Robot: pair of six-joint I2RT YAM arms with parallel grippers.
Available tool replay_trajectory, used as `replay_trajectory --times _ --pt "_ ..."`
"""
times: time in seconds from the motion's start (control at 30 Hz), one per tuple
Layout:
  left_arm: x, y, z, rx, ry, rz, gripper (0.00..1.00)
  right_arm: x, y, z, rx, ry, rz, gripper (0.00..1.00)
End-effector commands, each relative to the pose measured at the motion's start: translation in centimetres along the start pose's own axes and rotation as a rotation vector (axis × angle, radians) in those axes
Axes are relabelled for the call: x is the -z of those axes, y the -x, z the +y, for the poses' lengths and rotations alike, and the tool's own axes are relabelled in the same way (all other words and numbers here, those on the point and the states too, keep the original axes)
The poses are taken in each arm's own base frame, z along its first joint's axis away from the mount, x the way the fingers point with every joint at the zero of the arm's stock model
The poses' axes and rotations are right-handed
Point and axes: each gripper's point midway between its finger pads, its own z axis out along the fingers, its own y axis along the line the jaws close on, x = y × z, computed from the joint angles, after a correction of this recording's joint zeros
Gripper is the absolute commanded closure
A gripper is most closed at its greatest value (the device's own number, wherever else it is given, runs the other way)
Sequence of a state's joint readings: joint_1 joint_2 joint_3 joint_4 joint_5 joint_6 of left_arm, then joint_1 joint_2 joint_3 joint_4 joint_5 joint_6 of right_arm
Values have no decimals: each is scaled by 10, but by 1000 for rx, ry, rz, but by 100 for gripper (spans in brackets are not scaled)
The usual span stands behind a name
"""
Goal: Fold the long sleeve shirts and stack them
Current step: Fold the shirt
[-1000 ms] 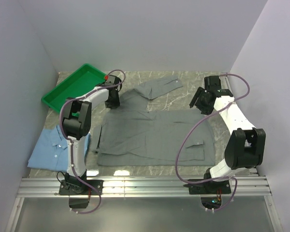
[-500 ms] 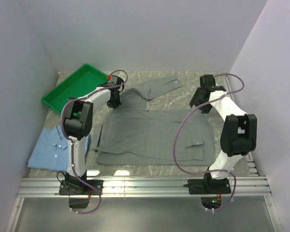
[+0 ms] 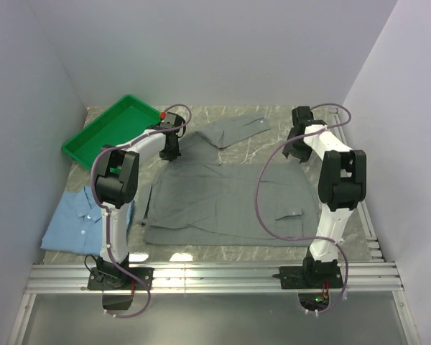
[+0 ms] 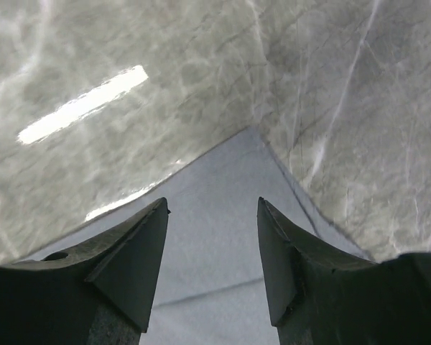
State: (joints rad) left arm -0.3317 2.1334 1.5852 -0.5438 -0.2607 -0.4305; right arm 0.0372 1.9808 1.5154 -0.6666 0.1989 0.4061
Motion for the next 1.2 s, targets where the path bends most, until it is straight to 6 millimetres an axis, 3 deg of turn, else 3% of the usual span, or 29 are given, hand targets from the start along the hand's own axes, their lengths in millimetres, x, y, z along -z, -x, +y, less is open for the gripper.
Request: replay_trajectory --times 0.0,0.37,0.77,1.03,1.17 --pt "-12 -29 1 -35 17 96 92 -8 10 -13 -33 -44 13 40" --pt "-13 -30 0 -37 19 101 92 -37 10 -36 -198 -96 52 40" --pt "-16 -33 1 -34 28 110 93 -36 15 -22 -292 -13 36 41" --pt "-17 -34 2 -32 31 113 93 -48 -2 -19 -285 -45 92 41" --pt "-18 -37 3 -33 37 121 93 -52 -8 -20 -285 -64 116 47"
